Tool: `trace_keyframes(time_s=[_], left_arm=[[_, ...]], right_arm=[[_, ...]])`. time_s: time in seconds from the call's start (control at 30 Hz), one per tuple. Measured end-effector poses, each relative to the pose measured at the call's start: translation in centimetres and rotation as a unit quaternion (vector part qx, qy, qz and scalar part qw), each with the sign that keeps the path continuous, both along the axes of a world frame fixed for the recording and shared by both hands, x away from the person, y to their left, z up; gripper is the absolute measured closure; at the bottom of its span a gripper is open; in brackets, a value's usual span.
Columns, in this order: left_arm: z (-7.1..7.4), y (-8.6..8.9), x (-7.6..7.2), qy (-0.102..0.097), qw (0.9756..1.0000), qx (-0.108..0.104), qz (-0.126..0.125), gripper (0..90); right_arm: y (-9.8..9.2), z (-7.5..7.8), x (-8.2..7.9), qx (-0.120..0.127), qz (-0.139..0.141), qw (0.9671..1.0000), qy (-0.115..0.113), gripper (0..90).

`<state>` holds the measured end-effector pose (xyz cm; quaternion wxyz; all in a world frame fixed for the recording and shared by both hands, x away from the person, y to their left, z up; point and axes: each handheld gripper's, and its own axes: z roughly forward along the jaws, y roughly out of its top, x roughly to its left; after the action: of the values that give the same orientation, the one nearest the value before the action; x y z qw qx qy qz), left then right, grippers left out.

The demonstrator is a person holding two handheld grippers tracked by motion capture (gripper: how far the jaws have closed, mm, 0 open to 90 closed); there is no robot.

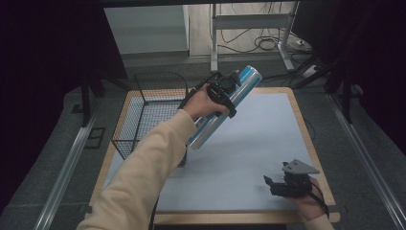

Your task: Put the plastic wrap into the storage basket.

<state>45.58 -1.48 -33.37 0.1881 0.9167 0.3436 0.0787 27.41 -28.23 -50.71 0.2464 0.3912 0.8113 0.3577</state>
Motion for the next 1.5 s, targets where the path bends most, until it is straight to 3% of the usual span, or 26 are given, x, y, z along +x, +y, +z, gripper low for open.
trace_keyframes(time_s=[0.33, 0.53, 0.97, 1.5], left_arm=[[0.3, 1.0, 0.4, 0.001, 1.0000, 0.001, 0.007, 31.8], [1.4, 1.9, 0.8, -0.007, 0.9998, 0.000, 0.016, 31.8], [3.2, 5.3, 1.5, -0.020, 0.9987, -0.001, 0.047, 31.8], [2.3, 9.1, 2.3, -0.016, 0.9961, 0.005, 0.087, 31.8]], right_arm=[[0.0, 0.0, 0.0, -0.001, -0.001, 1.0000, 0.000, 13.6], [-0.1, 0.0, 0.0, -0.001, -0.003, 1.0000, 0.000, 13.6], [-0.1, 0.0, 0.1, -0.001, -0.005, 1.0000, 0.000, 13.6], [-0.1, -0.1, 0.1, -0.002, -0.006, 1.0000, 0.001, 13.6]])
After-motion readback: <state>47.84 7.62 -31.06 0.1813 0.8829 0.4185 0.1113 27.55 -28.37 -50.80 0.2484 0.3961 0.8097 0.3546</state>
